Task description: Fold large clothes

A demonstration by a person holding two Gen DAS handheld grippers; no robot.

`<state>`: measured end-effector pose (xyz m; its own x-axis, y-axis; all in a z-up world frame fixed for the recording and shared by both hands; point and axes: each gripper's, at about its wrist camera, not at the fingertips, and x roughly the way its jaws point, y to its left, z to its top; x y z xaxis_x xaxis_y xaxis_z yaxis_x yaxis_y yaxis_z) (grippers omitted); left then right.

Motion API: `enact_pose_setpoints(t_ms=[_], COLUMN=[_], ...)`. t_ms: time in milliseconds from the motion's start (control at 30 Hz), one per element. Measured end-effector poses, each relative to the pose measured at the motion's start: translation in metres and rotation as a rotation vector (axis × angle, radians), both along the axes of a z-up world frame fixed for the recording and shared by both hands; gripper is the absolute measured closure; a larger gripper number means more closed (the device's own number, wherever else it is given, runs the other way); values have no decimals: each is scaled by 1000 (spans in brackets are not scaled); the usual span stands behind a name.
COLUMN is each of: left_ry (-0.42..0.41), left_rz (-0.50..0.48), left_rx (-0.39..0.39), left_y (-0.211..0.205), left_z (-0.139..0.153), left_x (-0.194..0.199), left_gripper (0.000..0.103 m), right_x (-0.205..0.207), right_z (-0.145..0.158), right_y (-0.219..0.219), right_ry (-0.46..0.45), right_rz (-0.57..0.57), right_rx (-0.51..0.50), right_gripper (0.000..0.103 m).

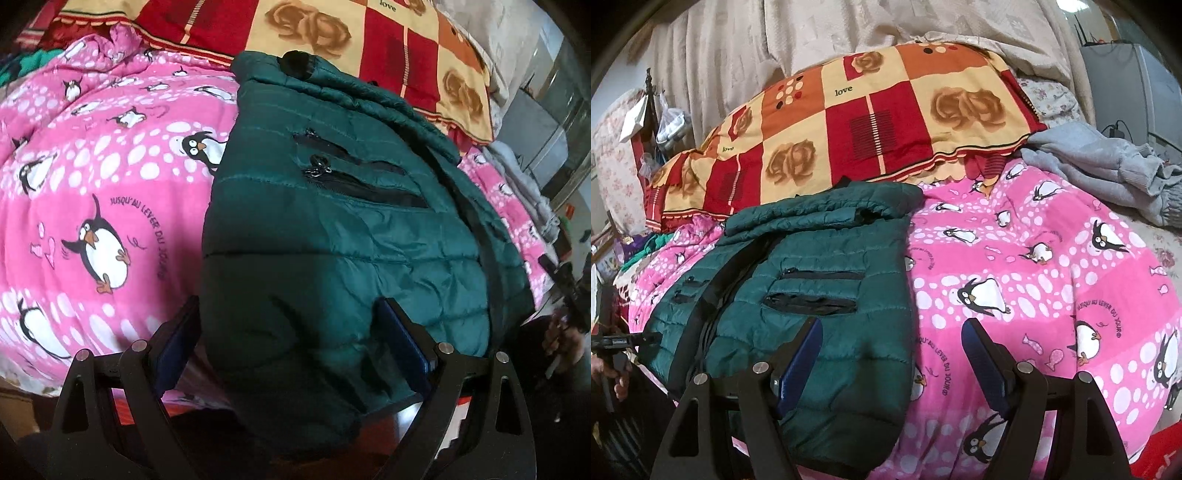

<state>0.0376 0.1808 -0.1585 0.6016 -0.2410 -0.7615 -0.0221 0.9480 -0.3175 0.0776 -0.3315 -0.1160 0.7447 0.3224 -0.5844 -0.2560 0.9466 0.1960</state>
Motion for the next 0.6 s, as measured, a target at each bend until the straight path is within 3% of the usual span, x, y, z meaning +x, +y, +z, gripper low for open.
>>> enact_pose_setpoints(t_ms=[33,100,167,300,467,600], left_ry=[6,11,7,-5,-36,-39], left_rz=[0,-27,-35,-49,-27,-22], left_rx=[-5,-24,-5,25,-2,-13], left_y=[-1,-5,-12,-19,-11,-8], left_z=[1,3,6,8,12,11], left_x=[0,0,-5,-5,-8,-8], left_gripper=[11,23,26,39,57,58], right_x=[1,3,5,9,20,21], right_z=[-1,-7,-11,-24,-44,-50], right_y=[-2,-5,-9,-9,4,14], right_ry=[6,30,57,120,220,272], right_rz=[-3,-16,-21,15,80,175], right_rx=[-1,-5,4,22,31,98], right_gripper=[28,28,28,28,28,30])
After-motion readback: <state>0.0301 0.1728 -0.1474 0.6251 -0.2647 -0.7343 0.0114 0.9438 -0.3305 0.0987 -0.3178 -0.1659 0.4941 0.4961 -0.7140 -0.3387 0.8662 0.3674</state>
